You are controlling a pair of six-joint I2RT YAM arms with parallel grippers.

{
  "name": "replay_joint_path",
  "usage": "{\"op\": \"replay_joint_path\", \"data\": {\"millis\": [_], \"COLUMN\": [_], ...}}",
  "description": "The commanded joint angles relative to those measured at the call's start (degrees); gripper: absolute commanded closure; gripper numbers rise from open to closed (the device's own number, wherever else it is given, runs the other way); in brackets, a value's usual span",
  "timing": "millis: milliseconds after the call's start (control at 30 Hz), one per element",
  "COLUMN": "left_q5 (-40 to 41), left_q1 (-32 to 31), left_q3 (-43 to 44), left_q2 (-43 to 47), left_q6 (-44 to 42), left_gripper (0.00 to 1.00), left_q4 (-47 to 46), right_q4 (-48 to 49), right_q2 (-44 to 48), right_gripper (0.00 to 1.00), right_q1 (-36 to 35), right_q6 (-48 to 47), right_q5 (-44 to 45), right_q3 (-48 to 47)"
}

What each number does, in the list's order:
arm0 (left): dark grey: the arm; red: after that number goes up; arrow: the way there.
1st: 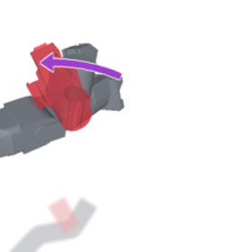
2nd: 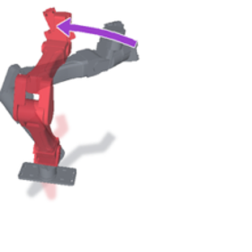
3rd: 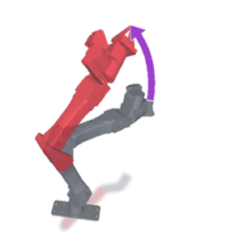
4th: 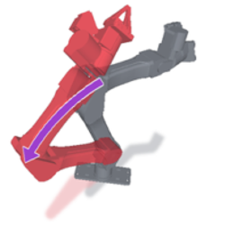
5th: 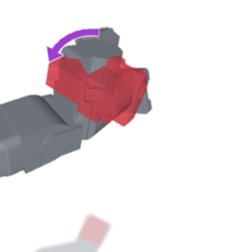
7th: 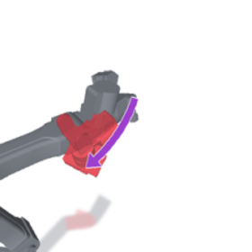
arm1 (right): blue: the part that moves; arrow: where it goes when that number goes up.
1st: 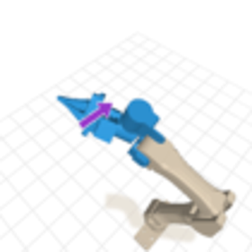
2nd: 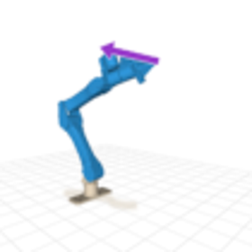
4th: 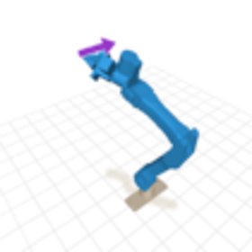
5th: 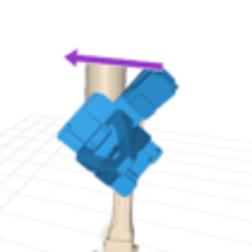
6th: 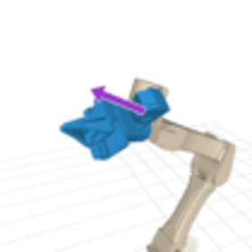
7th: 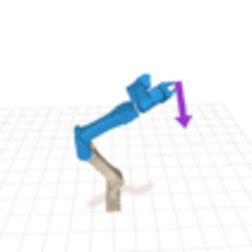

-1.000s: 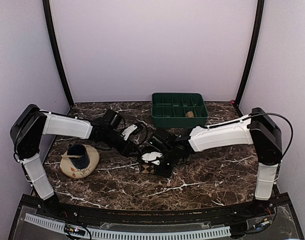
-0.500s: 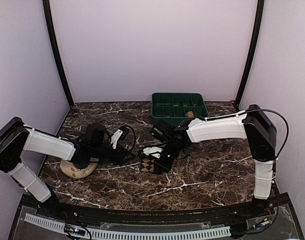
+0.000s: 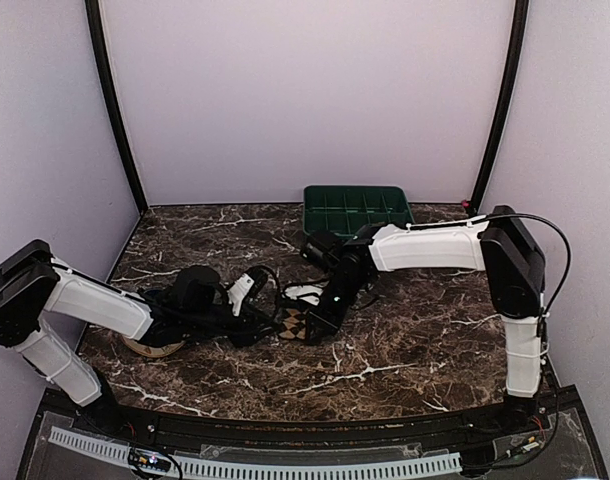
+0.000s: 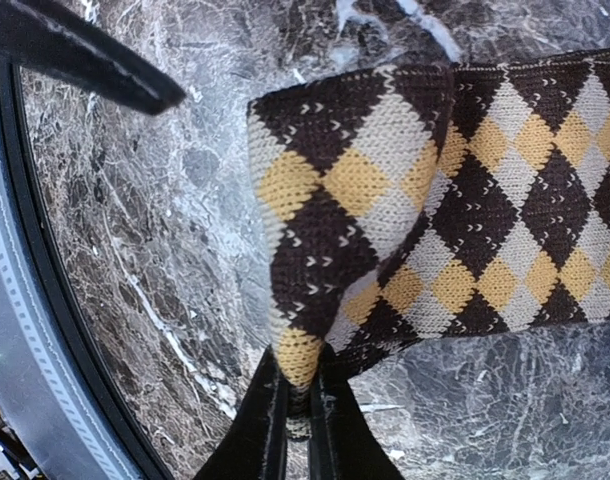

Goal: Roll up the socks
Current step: Roll the sock at the center of the board.

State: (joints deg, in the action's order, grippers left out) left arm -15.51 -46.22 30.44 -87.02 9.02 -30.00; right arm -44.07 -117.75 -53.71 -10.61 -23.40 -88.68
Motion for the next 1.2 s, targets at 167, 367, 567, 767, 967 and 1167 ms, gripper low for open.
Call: {"op": "replay_joint_path", "data": {"millis": [167,367,567,767,967,1167], "left_q5": [-2.9,-2.2,-0.5,3.3,9.8,18.7], "left_q1": [-0.7,-1.4,-3.2,-7.0,-11.4,-14.1], "left_q3": [0.5,-1.3,-2.2,-1.4,2.2,4.6], "left_q2": [-2.9,-0.8,1.7,3.8,2.2,-0.7], "left_q6": [0.4,-1.1,-5.7,-11.5,-18.3,-23.0], "left_gripper": [0.6,0.59,0.58,0.58,0.58,0.56], "left_q4": [-3.8,-5.4,-5.2,-0.8,5.3,7.1], "right_q4": [-2.4,-4.9,-7.8,-9.3,-10.5,-12.0], "right_q2": [-1.3,-2.8,-5.6,-6.8,-7.2,-7.8], "right_gripper": [0.93,0.93,0.93,0.93,0.93,0.93], "right_q1": [0.4,1.5,2.5,2.8,2.9,3.0], "right_q6": [-0.9,-1.4,-2.1,-2.3,-2.6,-3.2], "right_q5": [-4.7,-9.2,-12.6,-14.3,-15.2,-16.0], "right_q3": [-2.6,-4.5,-6.8,-7.9,-9.0,-9.6]}}
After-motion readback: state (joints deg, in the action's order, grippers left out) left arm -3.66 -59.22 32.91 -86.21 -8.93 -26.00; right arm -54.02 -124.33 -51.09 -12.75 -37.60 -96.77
